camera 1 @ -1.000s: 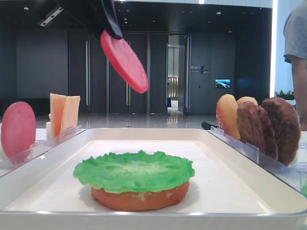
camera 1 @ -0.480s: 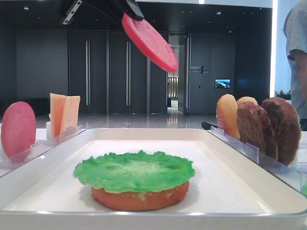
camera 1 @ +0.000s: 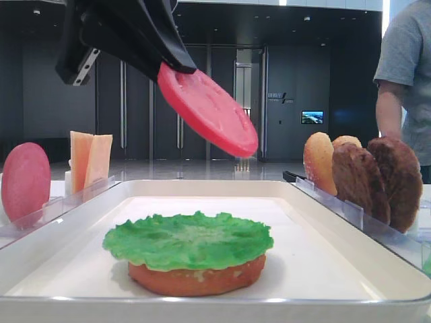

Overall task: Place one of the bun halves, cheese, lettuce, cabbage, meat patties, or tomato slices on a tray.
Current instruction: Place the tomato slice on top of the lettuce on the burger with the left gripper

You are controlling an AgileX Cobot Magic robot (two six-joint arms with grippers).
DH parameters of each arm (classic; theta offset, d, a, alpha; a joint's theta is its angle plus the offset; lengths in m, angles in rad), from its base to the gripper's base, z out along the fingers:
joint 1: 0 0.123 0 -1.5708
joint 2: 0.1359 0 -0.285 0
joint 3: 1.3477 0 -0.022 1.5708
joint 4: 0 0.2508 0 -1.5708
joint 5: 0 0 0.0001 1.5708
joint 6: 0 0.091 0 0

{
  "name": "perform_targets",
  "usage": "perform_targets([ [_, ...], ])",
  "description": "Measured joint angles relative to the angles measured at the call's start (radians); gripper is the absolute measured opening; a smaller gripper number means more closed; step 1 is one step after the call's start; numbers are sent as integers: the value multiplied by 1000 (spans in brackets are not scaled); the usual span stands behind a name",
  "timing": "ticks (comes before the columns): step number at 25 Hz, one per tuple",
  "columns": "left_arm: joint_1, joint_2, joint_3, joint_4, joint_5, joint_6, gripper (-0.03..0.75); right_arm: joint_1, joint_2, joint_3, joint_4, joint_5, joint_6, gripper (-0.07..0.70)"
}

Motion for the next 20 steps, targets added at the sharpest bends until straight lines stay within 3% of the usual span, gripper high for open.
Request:
perform_targets([
  [10,17,0,105,-68,-118,128,61,0,0,0,0,0,0,342],
  [20,18,22,117,-97,-134,150,61,0,0,0,1,0,0,342],
])
